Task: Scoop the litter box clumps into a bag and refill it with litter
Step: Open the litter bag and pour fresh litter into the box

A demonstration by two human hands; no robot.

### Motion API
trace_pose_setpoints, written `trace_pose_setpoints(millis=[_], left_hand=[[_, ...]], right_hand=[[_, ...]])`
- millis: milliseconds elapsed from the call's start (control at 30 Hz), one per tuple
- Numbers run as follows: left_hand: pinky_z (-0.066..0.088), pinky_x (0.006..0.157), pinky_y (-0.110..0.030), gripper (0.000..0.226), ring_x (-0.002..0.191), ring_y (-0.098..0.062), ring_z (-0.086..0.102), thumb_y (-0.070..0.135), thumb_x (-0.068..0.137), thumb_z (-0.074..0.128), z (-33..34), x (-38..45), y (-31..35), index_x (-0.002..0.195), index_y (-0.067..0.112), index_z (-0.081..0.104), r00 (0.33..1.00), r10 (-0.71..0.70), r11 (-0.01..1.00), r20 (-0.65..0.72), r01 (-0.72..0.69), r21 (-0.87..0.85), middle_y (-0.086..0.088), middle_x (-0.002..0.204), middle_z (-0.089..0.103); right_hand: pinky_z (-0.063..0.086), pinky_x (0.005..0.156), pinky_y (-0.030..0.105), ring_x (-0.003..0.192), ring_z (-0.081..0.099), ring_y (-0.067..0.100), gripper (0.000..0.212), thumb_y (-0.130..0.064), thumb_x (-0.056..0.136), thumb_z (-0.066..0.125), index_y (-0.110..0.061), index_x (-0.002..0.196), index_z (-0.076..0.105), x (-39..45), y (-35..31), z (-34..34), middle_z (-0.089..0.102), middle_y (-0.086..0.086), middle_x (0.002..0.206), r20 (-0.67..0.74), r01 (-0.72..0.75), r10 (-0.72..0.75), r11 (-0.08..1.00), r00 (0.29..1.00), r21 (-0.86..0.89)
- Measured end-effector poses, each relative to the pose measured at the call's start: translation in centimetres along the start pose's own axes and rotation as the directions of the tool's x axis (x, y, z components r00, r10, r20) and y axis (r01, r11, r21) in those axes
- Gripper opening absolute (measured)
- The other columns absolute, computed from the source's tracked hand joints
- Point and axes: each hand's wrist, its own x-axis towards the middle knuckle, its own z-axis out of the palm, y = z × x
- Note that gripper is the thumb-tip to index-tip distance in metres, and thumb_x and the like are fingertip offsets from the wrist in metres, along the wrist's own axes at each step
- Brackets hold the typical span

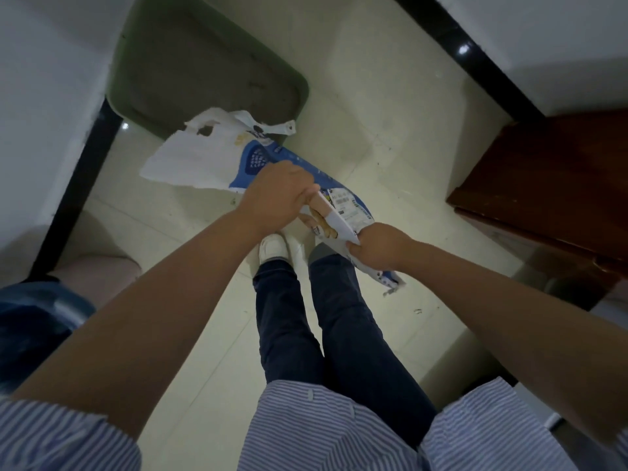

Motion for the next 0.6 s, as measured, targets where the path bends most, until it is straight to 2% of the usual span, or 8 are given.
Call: trace_pose_setpoints(millis=[67,167,233,300,333,433,533,600], left_hand=[[0.041,0.052,-0.032,0.035,0.053,-0.034,0.057,0.010,0.087,0.046,-0.8,0.3,-0.3,0.056,-0.004,0.057,0.998,0.006,0.999,0.059,-0.008,0.033,-0.022,0.055,0.058],[0.030,0.061,-0.032,0.024,0.073,-0.034,0.059,0.004,0.091,0.050,-1.2,1.1,-0.7,0.072,-0.003,0.062,0.996,-0.001,0.985,0.085,-0.014,0.169,-0.023,0.074,0.063],[0.031,0.064,-0.031,0.015,0.082,-0.030,0.059,0.005,0.092,0.054,-1.5,1.4,-0.7,0.081,-0.001,0.063,0.996,0.032,0.962,0.083,-0.053,0.269,-0.017,0.084,0.065],[0.034,0.073,-0.036,0.025,0.095,-0.030,0.054,0.011,0.099,0.040,-1.9,1.5,-0.7,0.095,0.001,0.062,0.979,-0.075,0.950,0.190,0.012,0.312,-0.016,0.099,0.063],[0.033,0.075,-0.038,0.028,0.097,-0.031,0.053,0.012,0.100,0.036,-2.2,1.4,-0.6,0.097,0.000,0.062,0.965,-0.116,0.940,0.235,0.030,0.341,-0.017,0.101,0.062],[0.031,0.065,-0.034,0.026,0.085,-0.030,0.060,0.011,0.097,0.042,-2.5,1.1,-1.2,0.085,0.002,0.064,0.993,-0.023,0.935,0.119,-0.021,0.355,-0.013,0.084,0.064],[0.033,0.081,-0.034,0.038,0.104,-0.026,0.052,0.025,0.103,0.026,-3.3,1.4,-1.5,0.106,0.008,0.059,0.935,-0.215,0.897,0.280,0.076,0.436,-0.009,0.108,0.062],[0.034,0.087,-0.033,0.037,0.109,-0.023,0.049,0.026,0.103,0.023,-3.6,1.6,-1.7,0.112,0.010,0.056,0.926,-0.245,0.865,0.289,0.074,0.497,-0.007,0.116,0.059]], right_hand=[[0.041,0.093,0.029,0.115,0.051,0.029,0.040,-0.028,0.099,0.034,-0.002,0.125,0.050,0.3,-0.2,-0.3,0.056,0.018,0.124,0.017,-0.009,0.009,1.000,1.000,-0.001],[0.040,0.078,0.021,0.109,0.050,0.028,0.032,-0.028,0.099,0.036,-0.006,0.105,0.058,0.7,-0.6,-0.8,0.058,0.019,0.104,0.038,-0.031,0.031,0.999,0.999,-0.014],[0.039,0.086,0.029,0.118,0.048,0.031,0.039,-0.027,0.098,0.036,-0.001,0.123,0.051,0.8,-0.9,-1.1,0.054,0.022,0.123,0.039,-0.038,0.039,0.999,0.999,-0.031],[0.037,0.098,0.033,0.124,0.045,0.032,0.045,-0.028,0.098,0.035,0.000,0.133,0.042,0.8,-1.3,-1.2,0.048,0.020,0.135,0.031,-0.042,0.044,0.998,0.999,-0.052],[0.036,0.101,0.034,0.125,0.044,0.033,0.045,-0.028,0.098,0.035,-0.001,0.134,0.041,0.9,-1.5,-1.2,0.047,0.020,0.136,0.033,-0.042,0.044,0.998,0.998,-0.052],[0.035,0.103,0.033,0.126,0.043,0.032,0.044,-0.027,0.099,0.034,-0.001,0.134,0.041,1.2,-1.9,-1.2,0.046,0.020,0.137,0.042,-0.033,0.034,0.999,0.999,-0.033],[0.035,0.103,0.032,0.126,0.043,0.031,0.043,-0.026,0.098,0.034,-0.003,0.134,0.041,1.5,-2.5,-1.3,0.046,0.018,0.137,0.033,-0.028,0.028,1.000,0.999,-0.014],[0.035,0.103,0.032,0.125,0.044,0.030,0.043,-0.027,0.098,0.034,-0.003,0.133,0.042,1.8,-2.9,-1.5,0.048,0.017,0.136,0.036,-0.027,0.028,0.999,0.999,-0.022]])
